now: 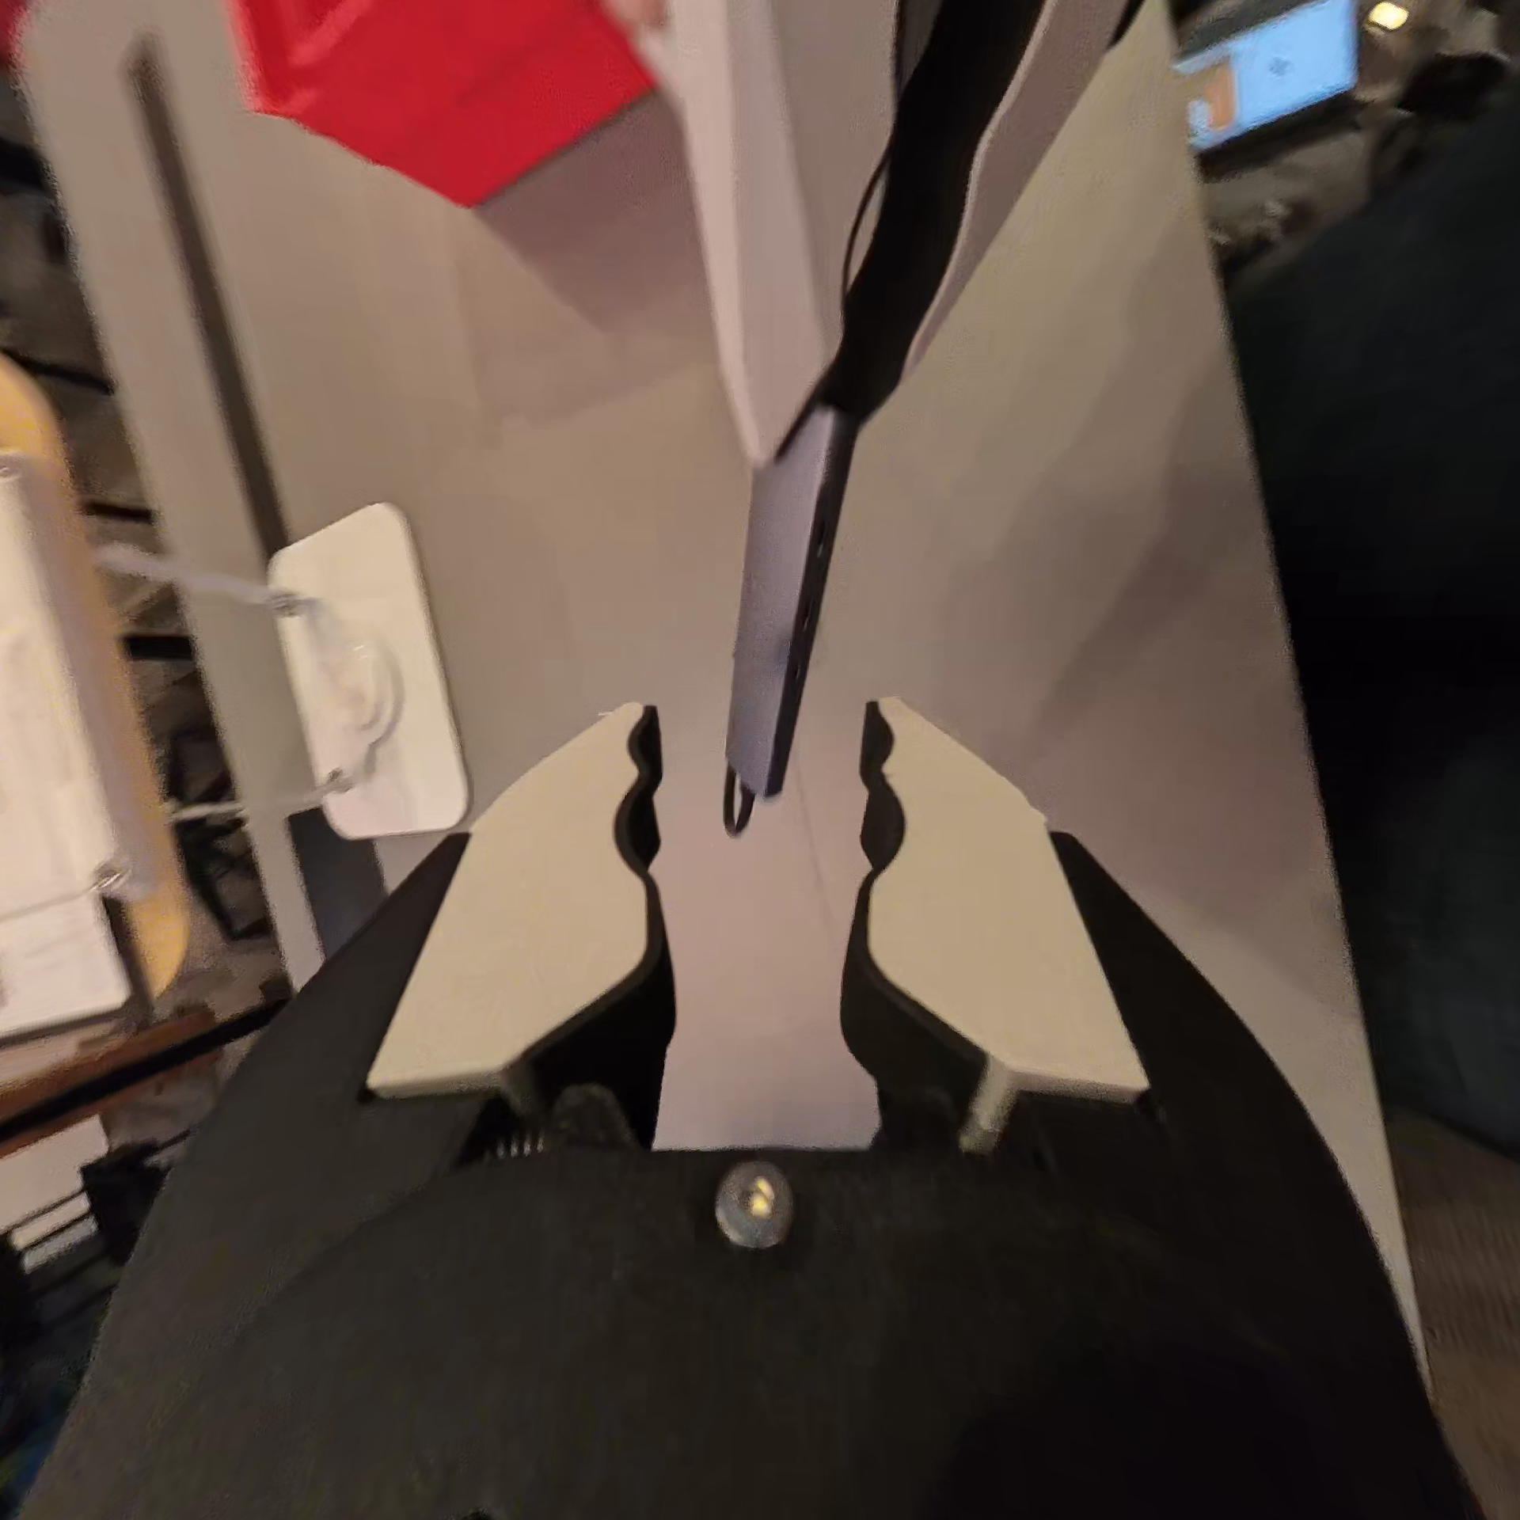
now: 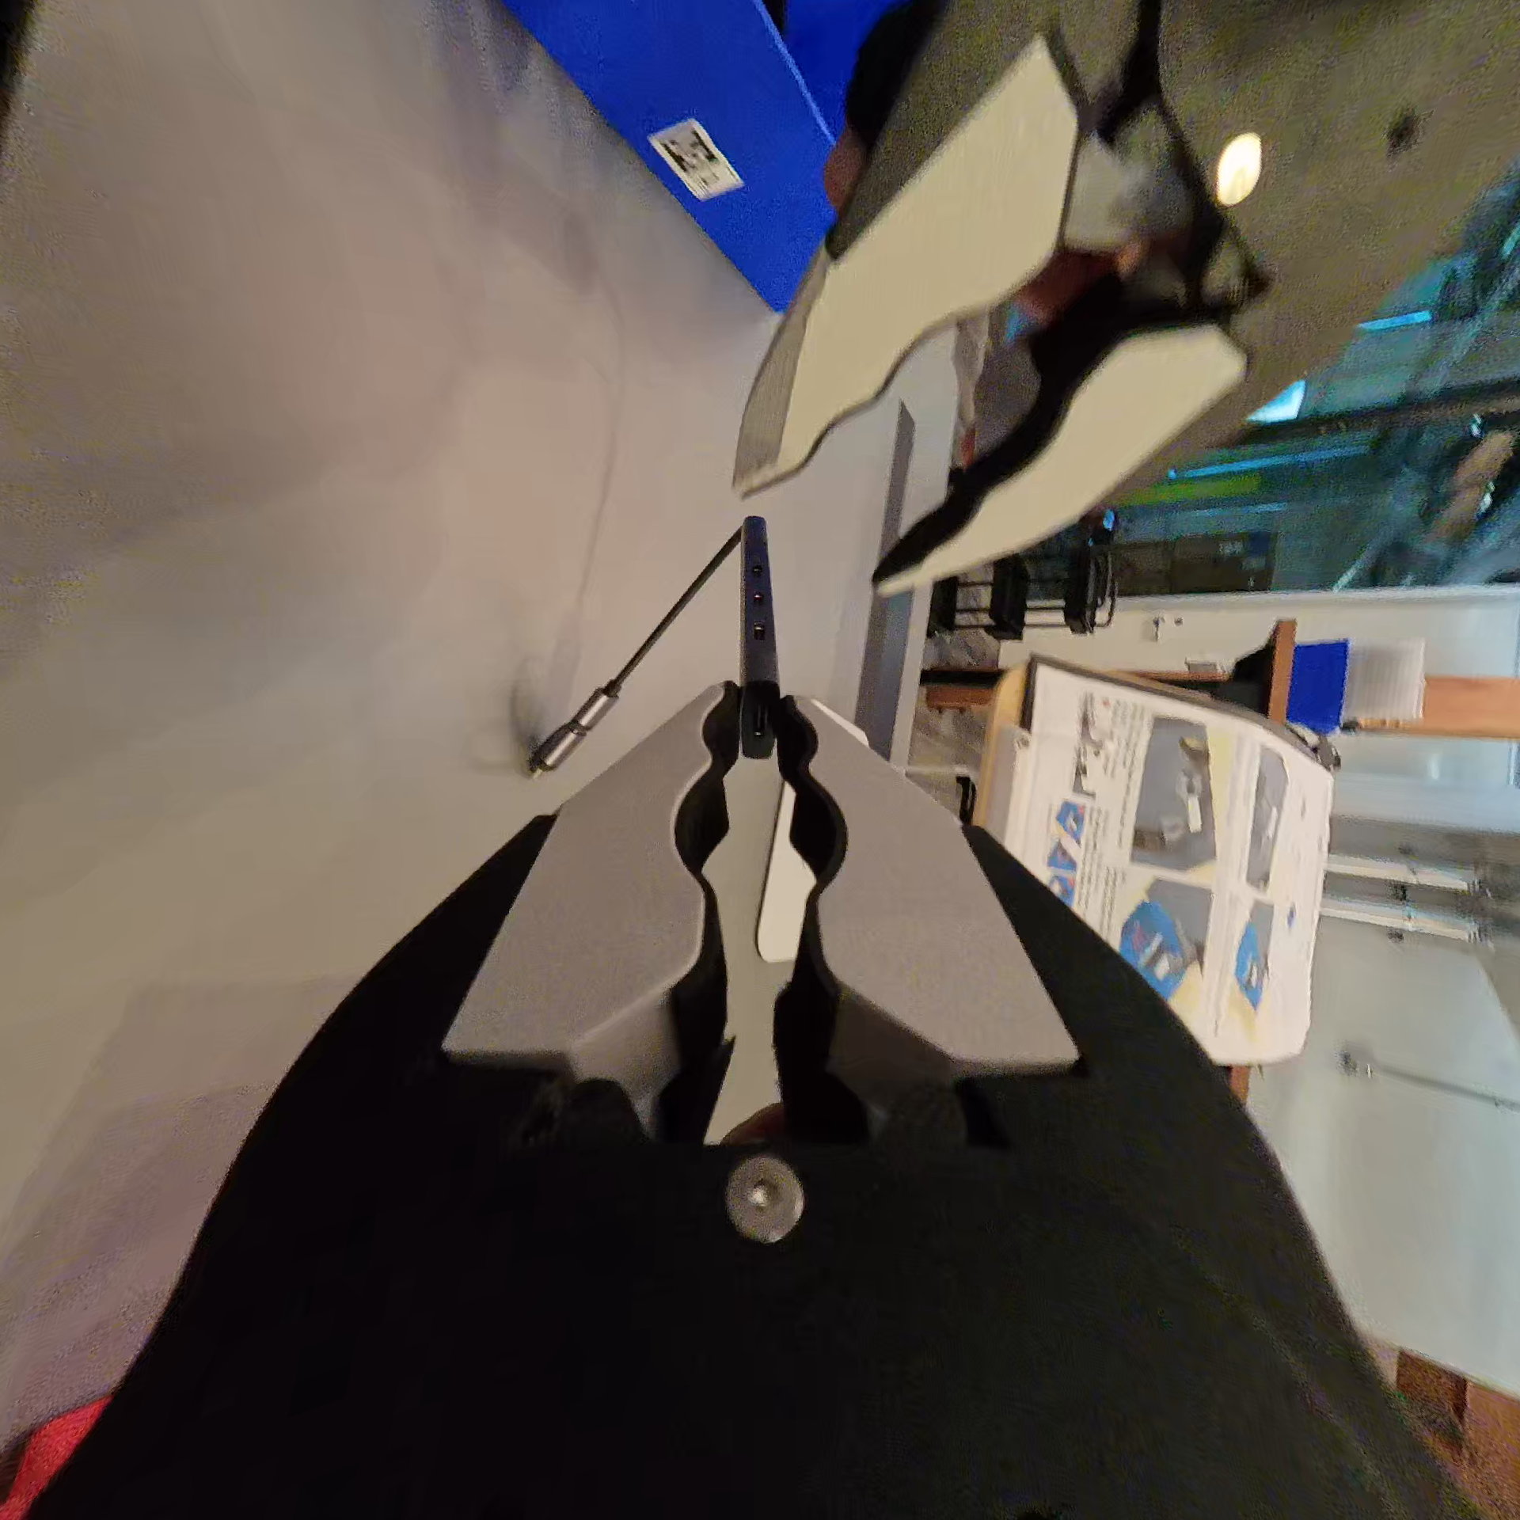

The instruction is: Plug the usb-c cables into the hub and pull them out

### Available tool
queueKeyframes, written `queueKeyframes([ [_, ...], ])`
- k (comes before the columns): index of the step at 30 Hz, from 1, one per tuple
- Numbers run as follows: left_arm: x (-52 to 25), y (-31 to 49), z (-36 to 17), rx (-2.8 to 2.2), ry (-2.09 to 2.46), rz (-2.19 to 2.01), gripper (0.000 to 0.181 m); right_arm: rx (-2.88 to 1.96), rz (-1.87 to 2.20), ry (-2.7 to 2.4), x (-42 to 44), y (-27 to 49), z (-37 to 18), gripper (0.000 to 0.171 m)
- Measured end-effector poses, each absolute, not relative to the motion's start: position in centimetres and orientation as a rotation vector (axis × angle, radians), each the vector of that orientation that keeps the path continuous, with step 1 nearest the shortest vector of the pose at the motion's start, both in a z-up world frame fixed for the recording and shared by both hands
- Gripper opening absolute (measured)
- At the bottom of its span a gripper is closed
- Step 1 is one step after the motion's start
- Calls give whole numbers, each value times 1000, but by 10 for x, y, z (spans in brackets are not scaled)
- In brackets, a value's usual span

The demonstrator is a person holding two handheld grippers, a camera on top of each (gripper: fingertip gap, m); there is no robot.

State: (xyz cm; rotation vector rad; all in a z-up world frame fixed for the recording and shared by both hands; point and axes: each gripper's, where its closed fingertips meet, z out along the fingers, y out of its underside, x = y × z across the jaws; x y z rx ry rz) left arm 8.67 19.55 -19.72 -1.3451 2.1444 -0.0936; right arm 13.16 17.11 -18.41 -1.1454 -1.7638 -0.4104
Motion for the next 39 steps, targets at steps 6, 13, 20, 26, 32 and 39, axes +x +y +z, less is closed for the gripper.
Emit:
queueKeyframes([
  [6, 67, 225, -164, -1408, 1845, -40, 46, -1244, -506, -1558, 197, 193, -133, 6],
  [13, 47, 217, -172, -1441, 1759, -35, 40, -1321, -654, -1293, 287, 206, -49, 6],
  [20, 34, 207, -190, -1500, 1726, -96, 40, -1519, -729, -1132, 382, 194, 8, 6],
  [26, 31, 201, -198, -1522, 1715, -134, 39, -1754, -566, -1158, 437, 191, -24, 6],
  [32, 30, 196, -204, -1534, 1722, -151, 39, -1894, -356, -1182, 459, 206, -92, 6],
  [39, 27, 194, -209, -1554, 1714, -172, 39, -2080, 6, -1112, 465, 223, -170, 6],
])
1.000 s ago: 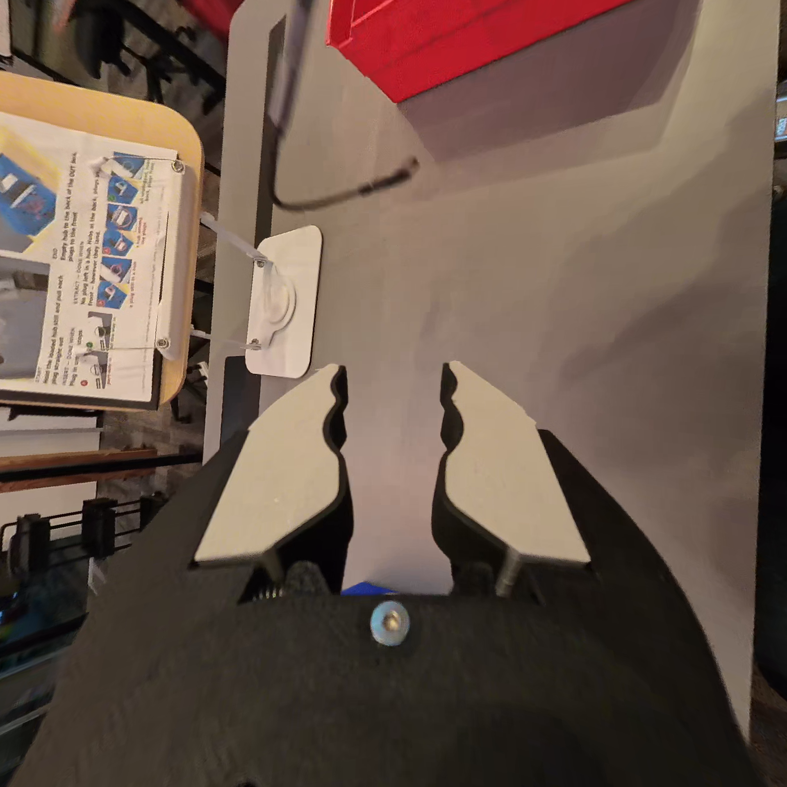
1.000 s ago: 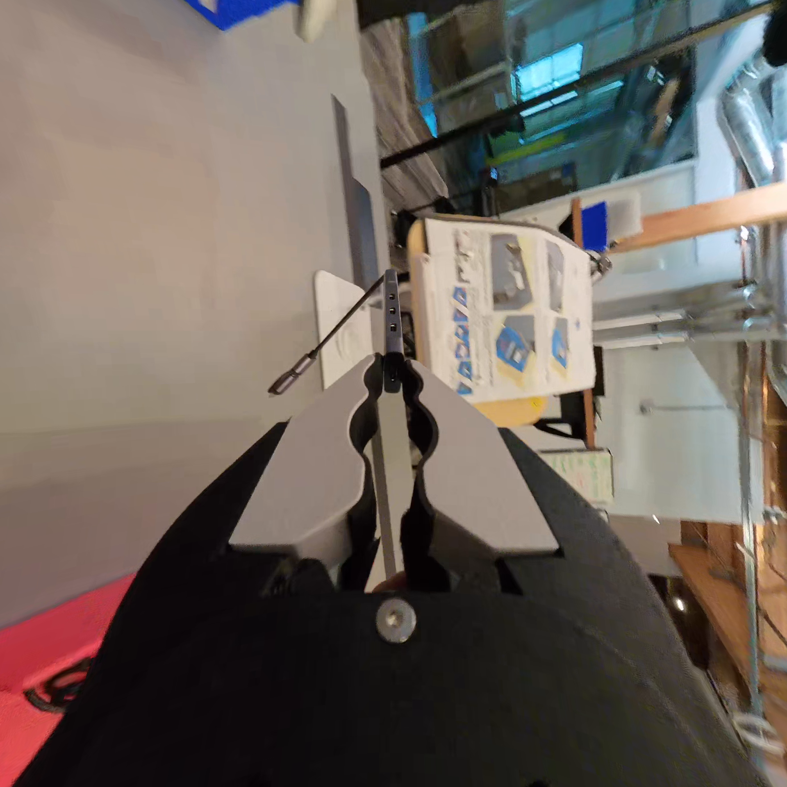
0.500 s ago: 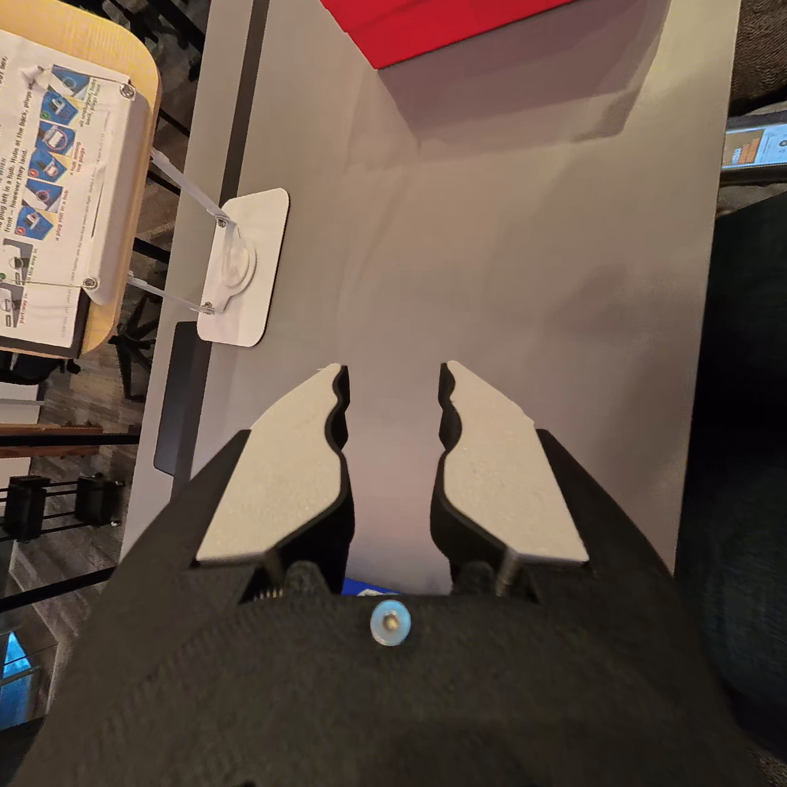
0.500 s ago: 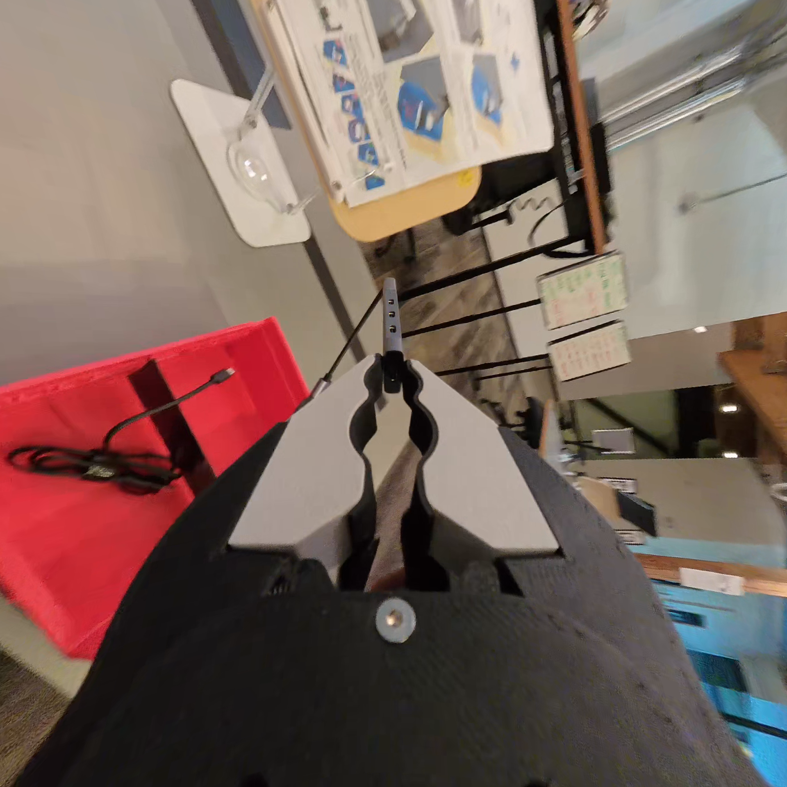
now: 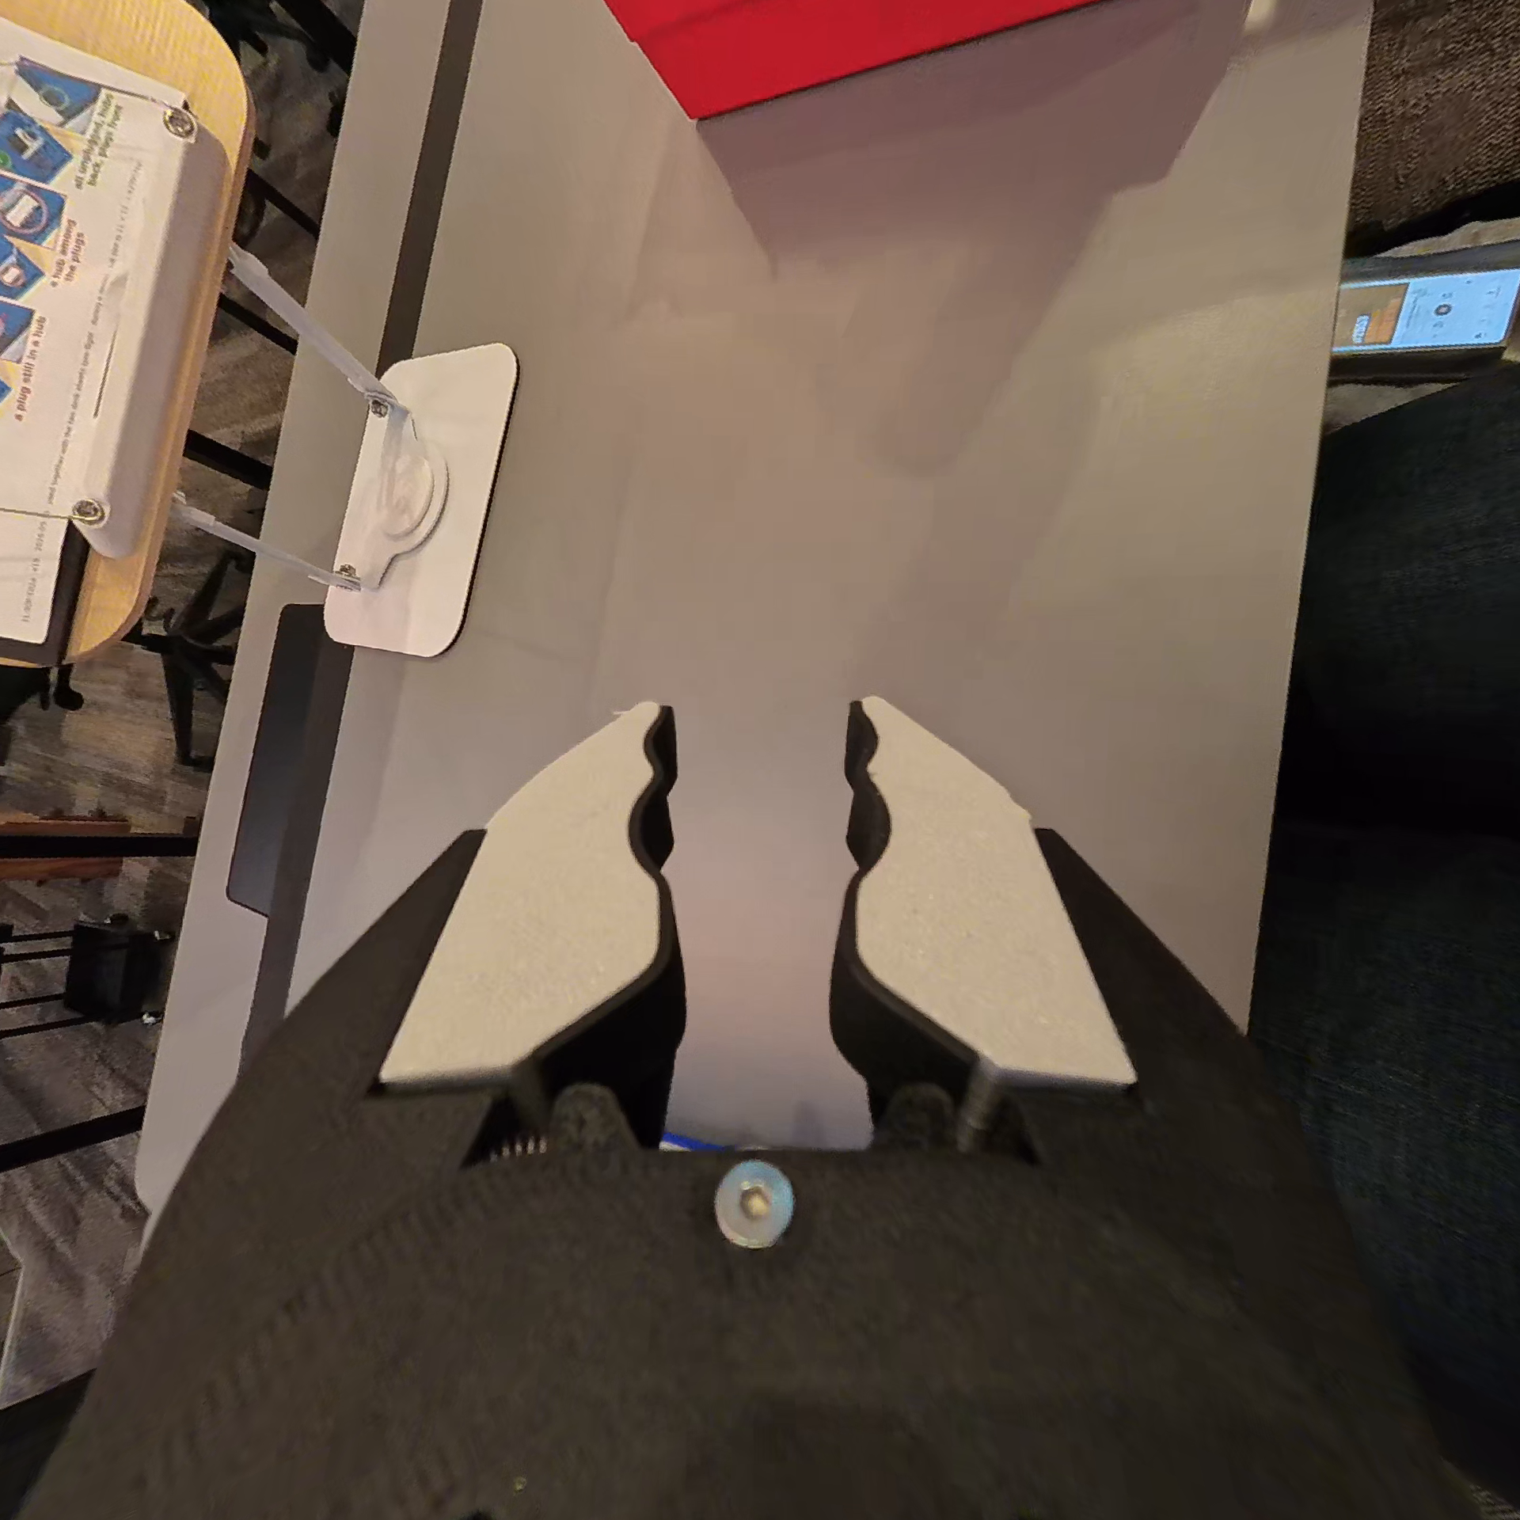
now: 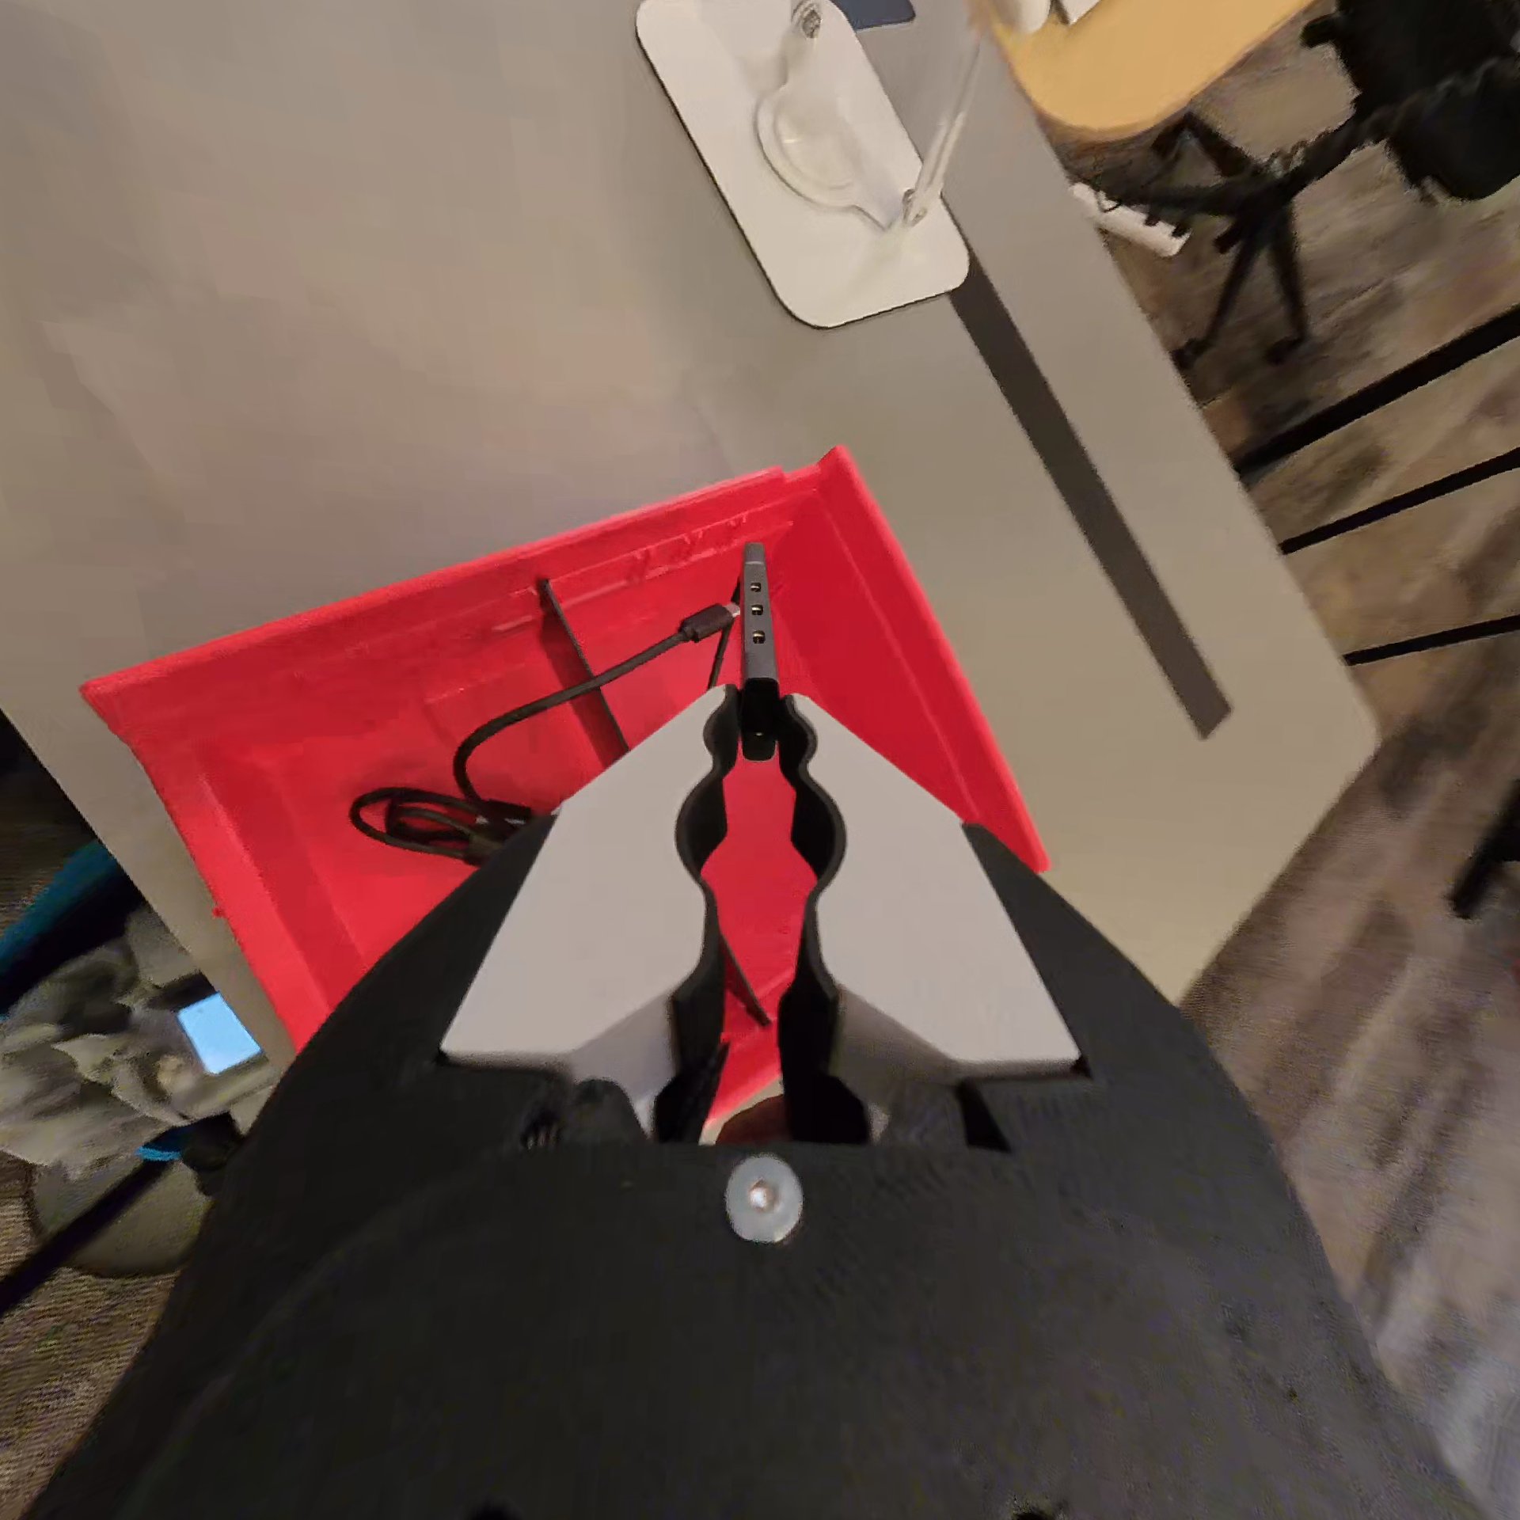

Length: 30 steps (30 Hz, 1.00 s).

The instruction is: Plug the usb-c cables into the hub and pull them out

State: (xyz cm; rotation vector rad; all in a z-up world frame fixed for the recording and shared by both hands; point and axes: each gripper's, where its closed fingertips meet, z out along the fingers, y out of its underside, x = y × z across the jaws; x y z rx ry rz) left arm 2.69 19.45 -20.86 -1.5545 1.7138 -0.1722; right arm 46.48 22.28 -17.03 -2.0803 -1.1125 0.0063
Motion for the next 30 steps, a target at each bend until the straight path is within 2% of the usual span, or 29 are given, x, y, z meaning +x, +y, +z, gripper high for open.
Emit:
queueKeyframes([
  [5, 28, 195, -217, -1574, 1722, -180, 39, -2227, 256, -892, 475, 241, -209, 6],
  [8, 28, 197, -220, -1584, 1727, -178, 39, -2408, 114, -780, 507, 253, -246, 8],
  [10, 28, 198, -222, -1594, 1729, -181, 39, -2534, -128, -778, 535, 254, -267, 32],
  [11, 27, 199, -222, -1599, 1729, -177, 39, -2568, -172, -790, 540, 253, -272, 36],
  [13, 25, 201, -223, -1609, 1726, -174, 39, -2558, -167, -775, 540, 253, -269, 39],
  [15, 24, 202, -224, -1618, 1719, -179, 39, -2534, -128, -736, 537, 252, -258, 49],
  [17, 21, 205, -223, -1627, 1709, -170, 40, -2472, -179, -730, 537, 252, -239, 50],
  [25, -20, 228, -193, -1661, 1554, -78, 39, -2117, -265, -900, 451, 232, -165, 37],
  [30, -78, 246, -173, -1710, 1422, 69, 35, -1969, -226, -1038, 373, 210, -156, 31],
])
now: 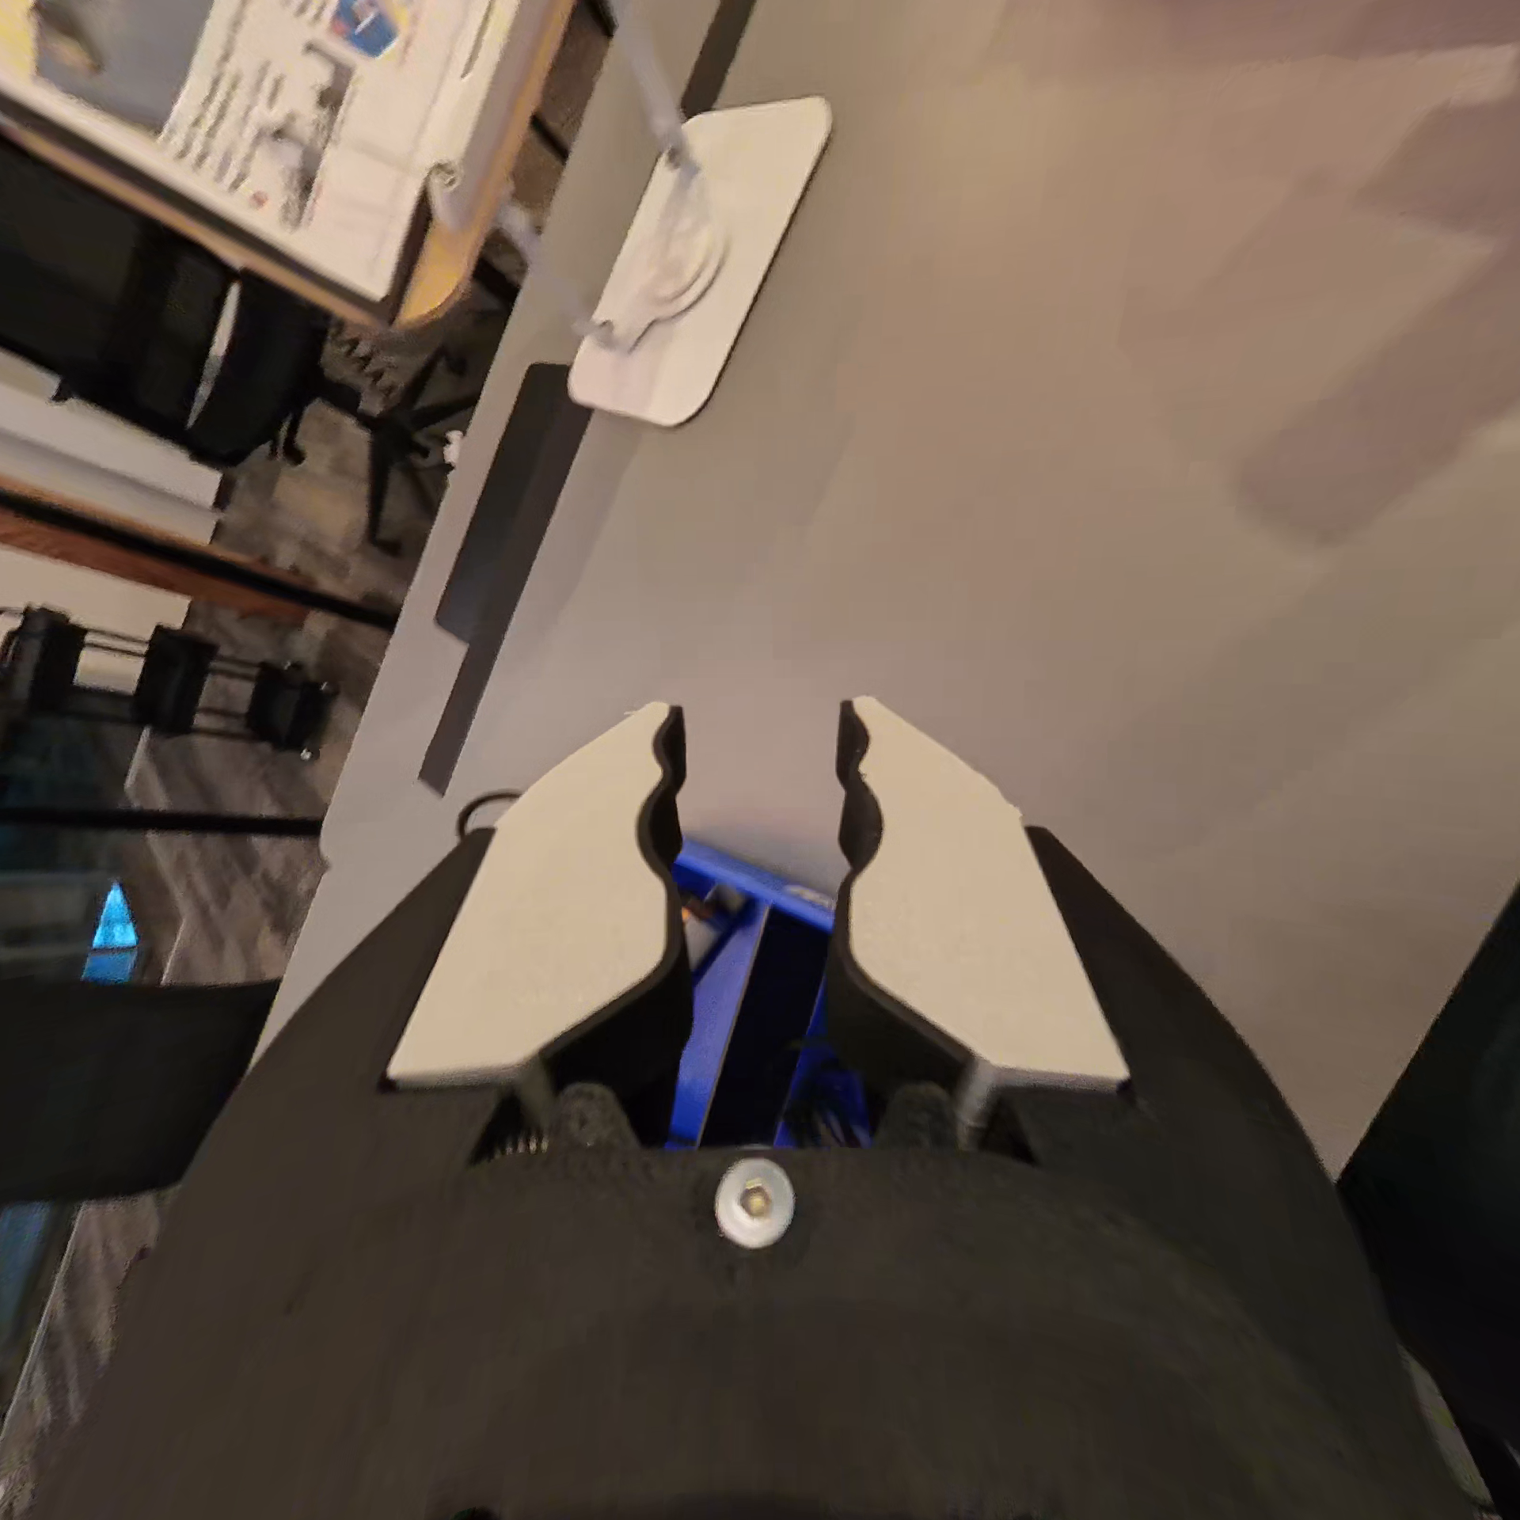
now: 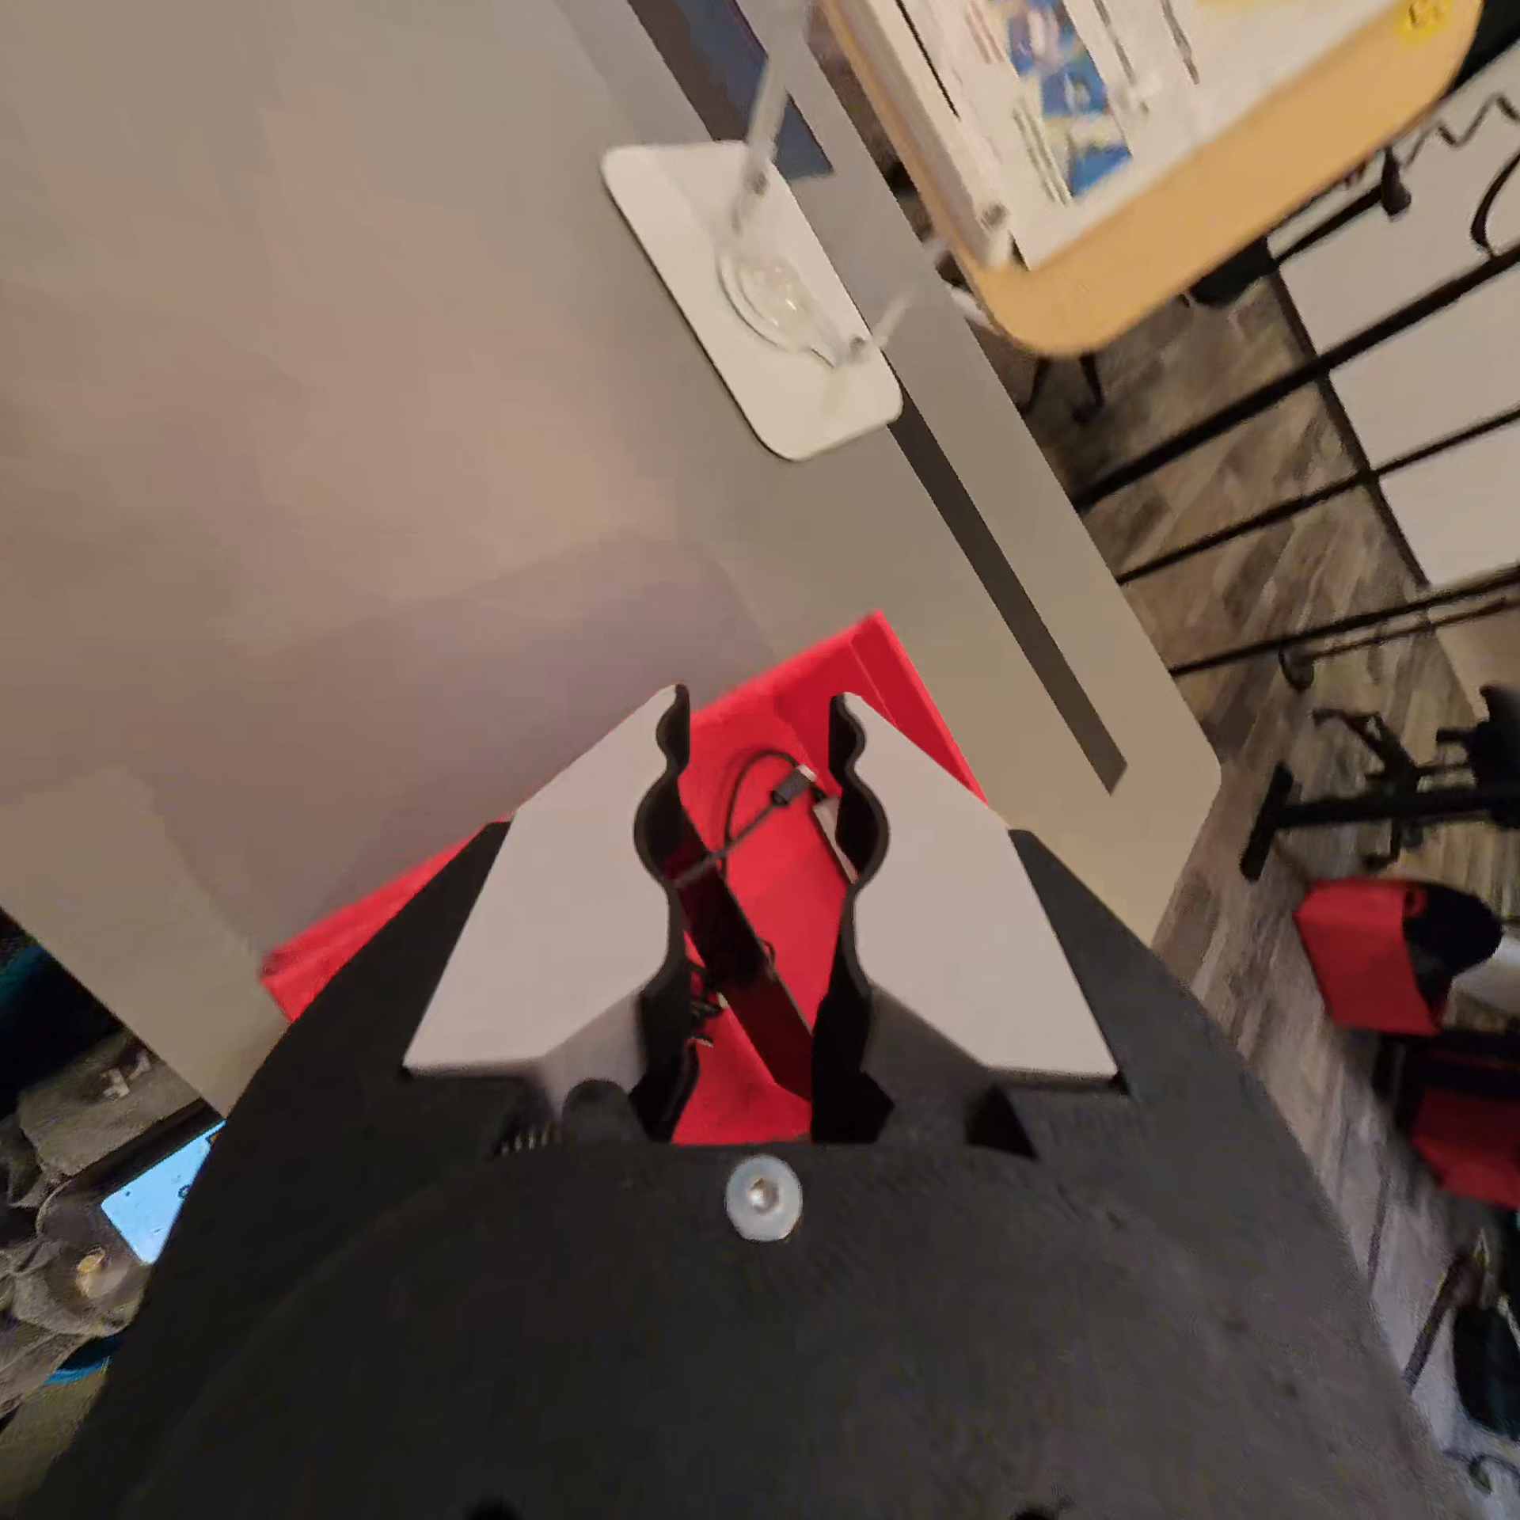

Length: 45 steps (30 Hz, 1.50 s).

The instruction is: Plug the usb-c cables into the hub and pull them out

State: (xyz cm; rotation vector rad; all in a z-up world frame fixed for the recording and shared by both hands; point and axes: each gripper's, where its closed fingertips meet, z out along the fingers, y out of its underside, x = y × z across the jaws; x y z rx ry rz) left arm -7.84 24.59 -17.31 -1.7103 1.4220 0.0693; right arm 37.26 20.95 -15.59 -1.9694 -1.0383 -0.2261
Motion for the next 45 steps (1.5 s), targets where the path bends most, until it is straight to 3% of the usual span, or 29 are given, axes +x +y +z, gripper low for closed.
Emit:
queueKeyframes([
  [6, -154, 261, -166, -1814, 1282, 208, 32, -1857, -117, -1159, 289, 185, -165, 30],
  [15, -213, 300, -216, -1971, 1452, 381, 30, -1805, 19, -1247, 224, 162, -183, 29],
  [31, -230, 357, -333, -2160, 1971, 423, 33, -1809, 162, -1268, 195, 143, -199, 28],
  [45, -228, 368, -360, -2099, 2104, 436, 24, -1823, 227, -1256, 184, 150, -214, 27],
])
